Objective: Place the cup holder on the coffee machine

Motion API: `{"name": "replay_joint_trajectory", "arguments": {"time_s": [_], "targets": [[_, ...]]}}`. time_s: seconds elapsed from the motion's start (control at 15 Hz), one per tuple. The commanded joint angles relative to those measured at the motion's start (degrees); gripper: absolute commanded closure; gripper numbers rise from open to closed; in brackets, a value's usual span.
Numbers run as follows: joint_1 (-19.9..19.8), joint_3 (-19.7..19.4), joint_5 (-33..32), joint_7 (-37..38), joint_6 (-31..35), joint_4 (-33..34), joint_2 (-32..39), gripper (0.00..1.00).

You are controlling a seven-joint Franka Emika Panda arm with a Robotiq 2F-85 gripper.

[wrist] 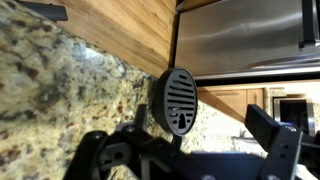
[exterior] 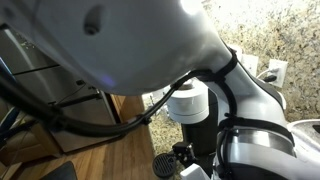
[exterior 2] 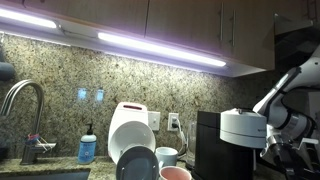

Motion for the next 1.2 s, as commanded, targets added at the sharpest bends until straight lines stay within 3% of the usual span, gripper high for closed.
{"name": "replay_joint_trajectory", "arguments": {"time_s": [0.0,1.13], "targets": [[0.4,-0.6,0.2,-0.2,-0.3,0.3,0.2,0.00],[0.4,0.0,0.4,-0.2,-0.2,1.1,4.9,0.00]]}}
